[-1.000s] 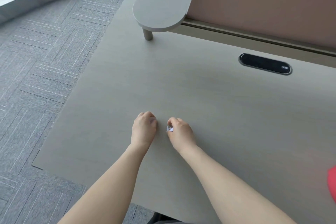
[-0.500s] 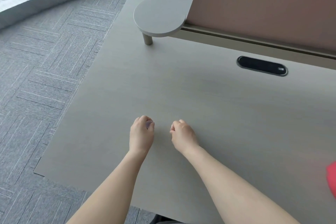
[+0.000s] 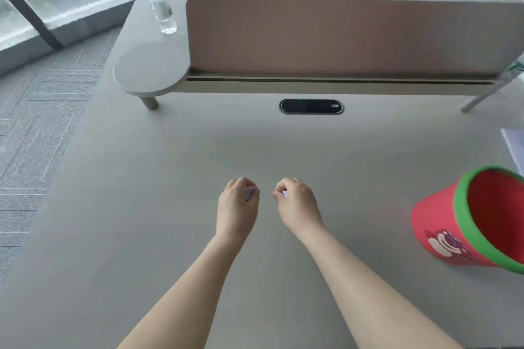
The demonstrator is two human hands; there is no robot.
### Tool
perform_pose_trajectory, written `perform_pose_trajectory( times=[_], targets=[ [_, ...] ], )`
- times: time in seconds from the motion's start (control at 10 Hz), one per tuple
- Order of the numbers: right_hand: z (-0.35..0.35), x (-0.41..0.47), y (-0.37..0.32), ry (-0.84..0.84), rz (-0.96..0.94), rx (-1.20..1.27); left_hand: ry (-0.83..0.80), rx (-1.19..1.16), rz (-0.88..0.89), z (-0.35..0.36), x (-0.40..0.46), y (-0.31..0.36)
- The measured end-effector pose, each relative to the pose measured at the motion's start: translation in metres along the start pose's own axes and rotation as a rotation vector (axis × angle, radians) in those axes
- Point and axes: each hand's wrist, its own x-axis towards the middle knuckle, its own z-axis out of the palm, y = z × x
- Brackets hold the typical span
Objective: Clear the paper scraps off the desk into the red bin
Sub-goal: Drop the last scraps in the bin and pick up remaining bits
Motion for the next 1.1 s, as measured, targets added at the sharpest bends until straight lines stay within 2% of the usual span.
perform_pose_trajectory(
  times=[0.5, 0.8, 1.1],
  targets=[
    [-0.221, -0.056, 0.123, 0.503, 0.170, 0.140, -0.293, -0.057, 0.438, 0.123, -0.063, 0.216],
    [-0.268, -0.079, 0.193, 0.498, 0.294, 0.114, -0.395, -0.006, 0.565, 0.182, -0.095, 0.270],
    [-0.278, -0.087, 0.221, 0.384, 0.338, 0.102, -0.442, 0.124, 0.597, 0.213, -0.103, 0.285]
  ],
)
